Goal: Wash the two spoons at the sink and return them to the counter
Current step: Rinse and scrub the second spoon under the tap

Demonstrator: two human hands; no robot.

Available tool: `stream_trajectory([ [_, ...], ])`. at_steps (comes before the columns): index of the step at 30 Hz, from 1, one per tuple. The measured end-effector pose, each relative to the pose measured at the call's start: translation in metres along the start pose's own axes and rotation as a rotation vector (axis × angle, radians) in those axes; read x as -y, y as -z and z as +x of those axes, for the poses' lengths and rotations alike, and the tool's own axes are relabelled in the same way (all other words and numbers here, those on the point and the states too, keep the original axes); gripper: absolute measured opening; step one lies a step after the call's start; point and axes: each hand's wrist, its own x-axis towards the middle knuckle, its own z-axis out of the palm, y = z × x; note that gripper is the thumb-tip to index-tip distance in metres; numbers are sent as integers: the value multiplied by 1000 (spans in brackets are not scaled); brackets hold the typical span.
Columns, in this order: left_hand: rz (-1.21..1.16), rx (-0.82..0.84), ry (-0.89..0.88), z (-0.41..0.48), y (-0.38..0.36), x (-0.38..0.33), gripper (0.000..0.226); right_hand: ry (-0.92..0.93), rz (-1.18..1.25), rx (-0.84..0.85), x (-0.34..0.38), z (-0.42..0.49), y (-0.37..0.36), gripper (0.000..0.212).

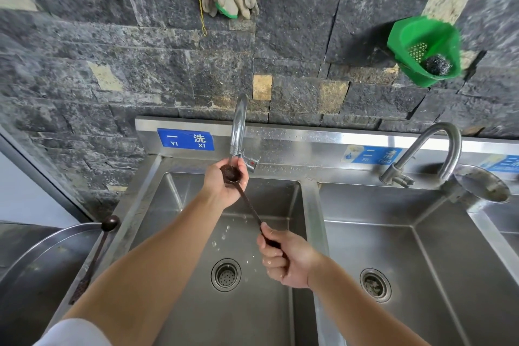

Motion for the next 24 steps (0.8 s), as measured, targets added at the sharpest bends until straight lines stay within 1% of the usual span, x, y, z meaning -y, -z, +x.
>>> stream_trajectory([
  [3,7,18,11,-1,0,1,30,39,-164,-153,-9,7,-7,42],
  [5,12,31,13,-2,1,2,36,54,-237,-205,-12,9,-11,43],
  [9,-6,20,-1,0,6,2,42,79,-272,-185,-15,8,-9,43],
  [11,3,1,11,1,8,2,44,92,-328,-123,-16,6,-4,44],
  [13,19,-30,27,3,10,3,46,92,-410,-70,-14,6,0,50],
  [15,20,-90,36,7,11,4,44,82,-479,-84,-5,10,6,58],
  [17,32,-144,46,9,11,6,39,101,-535,-161,11,18,13,64],
  [19,39,-175,54,12,11,8,33,126,-495,-241,34,35,21,65],
  [21,35,-189,52,14,13,9,27,170,-382,-287,58,55,24,64],
  [24,-27,-208,40,21,17,4,32,227,-285,-359,94,92,22,65],
])
